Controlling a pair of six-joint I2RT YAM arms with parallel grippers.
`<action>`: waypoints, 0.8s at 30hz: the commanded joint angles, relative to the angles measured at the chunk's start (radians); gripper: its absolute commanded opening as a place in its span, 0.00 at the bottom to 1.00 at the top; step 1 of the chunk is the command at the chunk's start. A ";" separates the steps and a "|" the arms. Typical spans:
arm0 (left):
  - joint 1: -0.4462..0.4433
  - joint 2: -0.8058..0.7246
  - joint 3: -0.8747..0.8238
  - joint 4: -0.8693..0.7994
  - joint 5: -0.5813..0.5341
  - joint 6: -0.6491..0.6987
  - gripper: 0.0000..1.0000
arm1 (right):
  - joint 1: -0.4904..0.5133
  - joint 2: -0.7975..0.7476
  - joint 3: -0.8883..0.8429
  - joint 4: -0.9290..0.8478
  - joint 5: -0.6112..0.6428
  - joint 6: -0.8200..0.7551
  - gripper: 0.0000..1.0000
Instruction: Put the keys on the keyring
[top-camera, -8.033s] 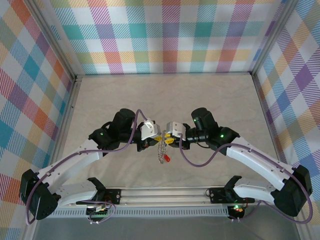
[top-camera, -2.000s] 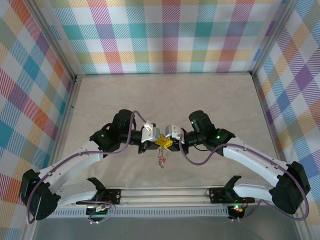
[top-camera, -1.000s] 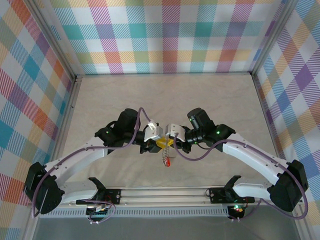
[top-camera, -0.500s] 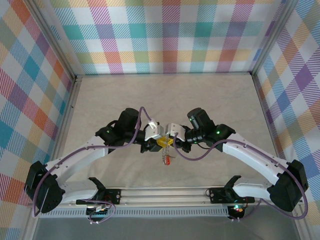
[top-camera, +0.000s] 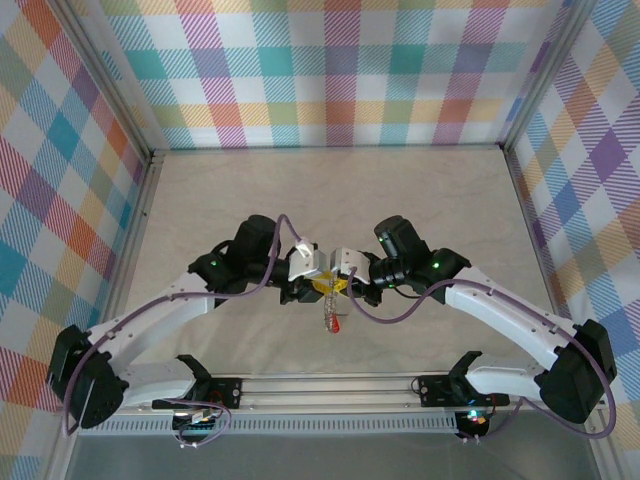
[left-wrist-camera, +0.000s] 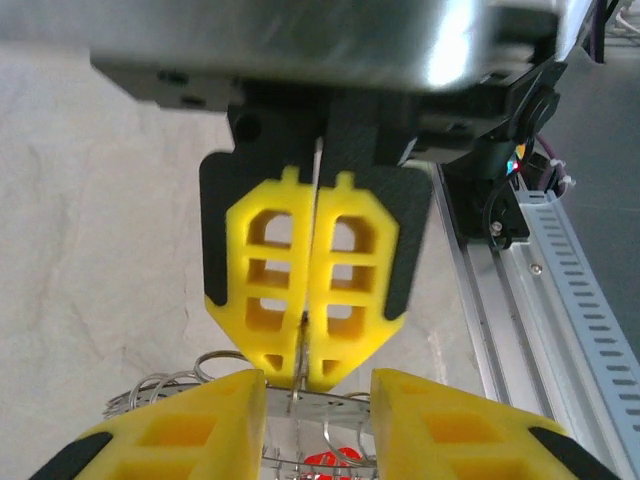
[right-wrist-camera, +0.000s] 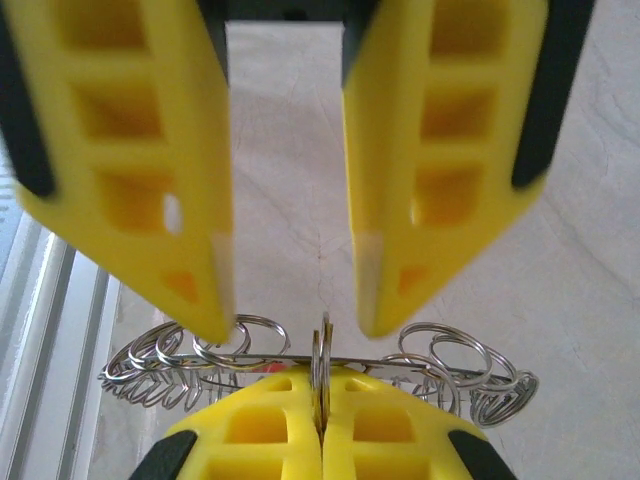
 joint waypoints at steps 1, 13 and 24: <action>0.009 0.022 0.033 0.018 0.033 -0.015 0.32 | 0.004 -0.018 0.010 0.035 -0.049 -0.018 0.00; 0.008 0.015 0.032 0.012 0.043 -0.009 0.00 | 0.005 -0.016 0.003 0.045 -0.051 -0.023 0.02; 0.032 -0.033 -0.025 0.102 0.148 -0.023 0.00 | 0.000 -0.116 -0.057 0.042 -0.030 -0.043 0.22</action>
